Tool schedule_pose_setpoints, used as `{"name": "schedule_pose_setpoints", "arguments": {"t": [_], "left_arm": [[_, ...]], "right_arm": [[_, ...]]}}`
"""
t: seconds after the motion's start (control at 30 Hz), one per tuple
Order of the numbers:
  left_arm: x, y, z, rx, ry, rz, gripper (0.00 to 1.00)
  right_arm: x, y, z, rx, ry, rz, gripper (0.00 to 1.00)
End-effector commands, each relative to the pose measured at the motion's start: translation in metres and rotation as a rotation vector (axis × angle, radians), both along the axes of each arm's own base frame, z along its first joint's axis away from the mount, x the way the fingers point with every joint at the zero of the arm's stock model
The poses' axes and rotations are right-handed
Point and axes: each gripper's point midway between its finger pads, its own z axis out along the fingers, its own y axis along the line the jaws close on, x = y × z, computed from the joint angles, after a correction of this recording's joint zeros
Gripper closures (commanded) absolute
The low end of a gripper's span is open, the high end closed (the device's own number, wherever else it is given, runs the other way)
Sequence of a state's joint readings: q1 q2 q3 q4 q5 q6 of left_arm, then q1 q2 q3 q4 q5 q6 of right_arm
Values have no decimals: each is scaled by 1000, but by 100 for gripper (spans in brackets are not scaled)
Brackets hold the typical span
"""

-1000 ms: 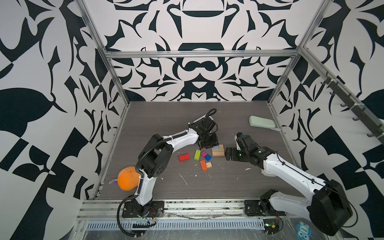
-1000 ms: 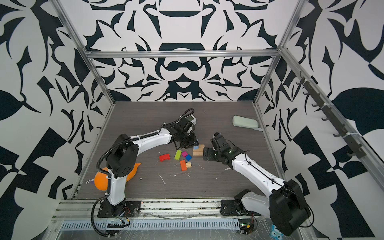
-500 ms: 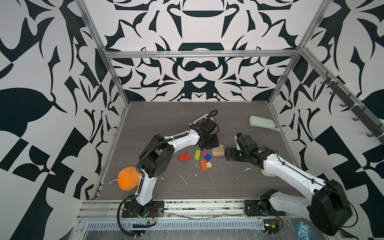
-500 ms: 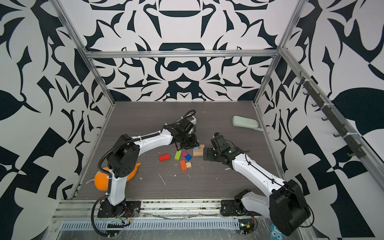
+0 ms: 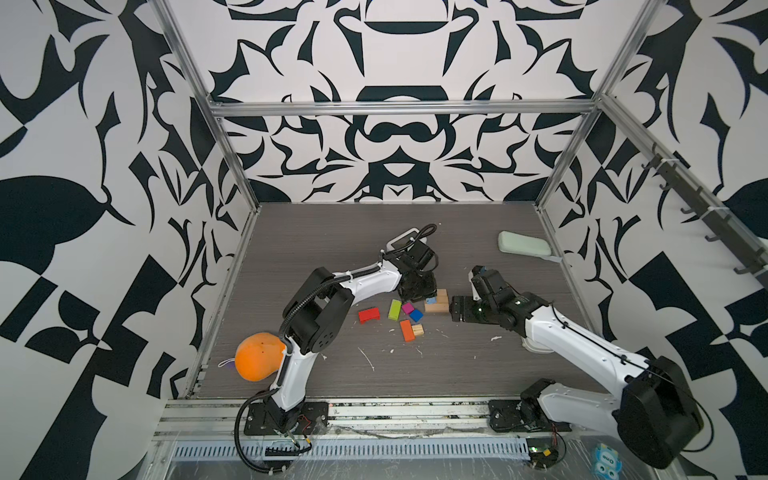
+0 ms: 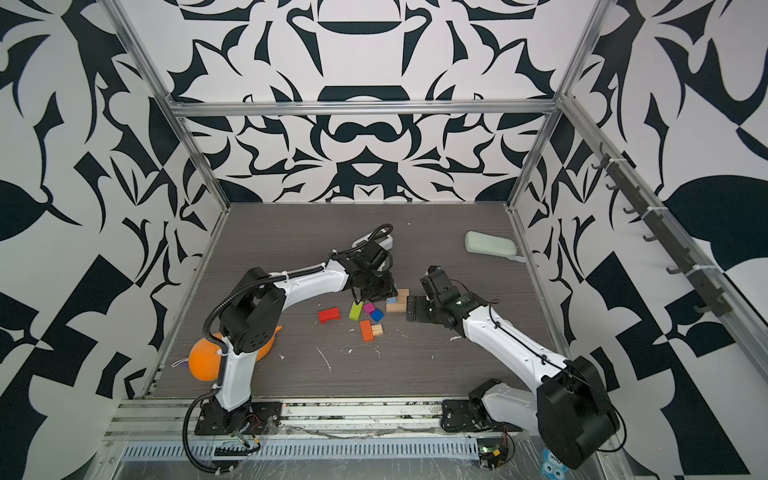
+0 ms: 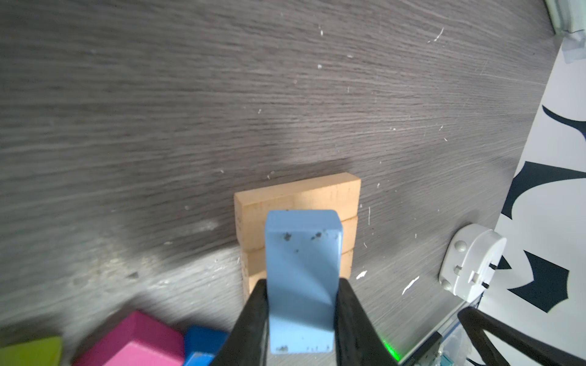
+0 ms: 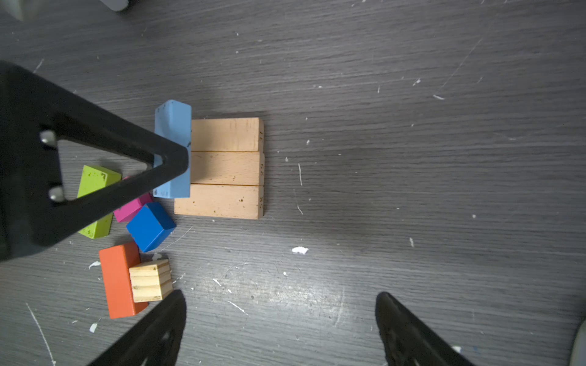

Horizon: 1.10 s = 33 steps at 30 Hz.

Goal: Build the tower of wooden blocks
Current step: 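Carry the light blue block with the left gripper over the wood blocks, then lower the light blue block onto the wood blocks and open the left gripper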

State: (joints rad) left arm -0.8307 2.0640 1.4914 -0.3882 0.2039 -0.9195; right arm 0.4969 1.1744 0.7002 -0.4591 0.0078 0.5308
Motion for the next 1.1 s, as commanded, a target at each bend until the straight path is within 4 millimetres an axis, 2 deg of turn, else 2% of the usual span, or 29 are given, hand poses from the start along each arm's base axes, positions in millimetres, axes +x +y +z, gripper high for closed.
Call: {"name": "schedule_pose_setpoints", "arguments": {"t": [0.0,1.07], "left_arm": [[-4,3,-13,24,20,10,73],[-8,2,-20,42,31,10,69]], "right_arm": [[7,-1,11,-2,-30,-5,3],[6,-2,7,-7,-25,-8,3]]}}
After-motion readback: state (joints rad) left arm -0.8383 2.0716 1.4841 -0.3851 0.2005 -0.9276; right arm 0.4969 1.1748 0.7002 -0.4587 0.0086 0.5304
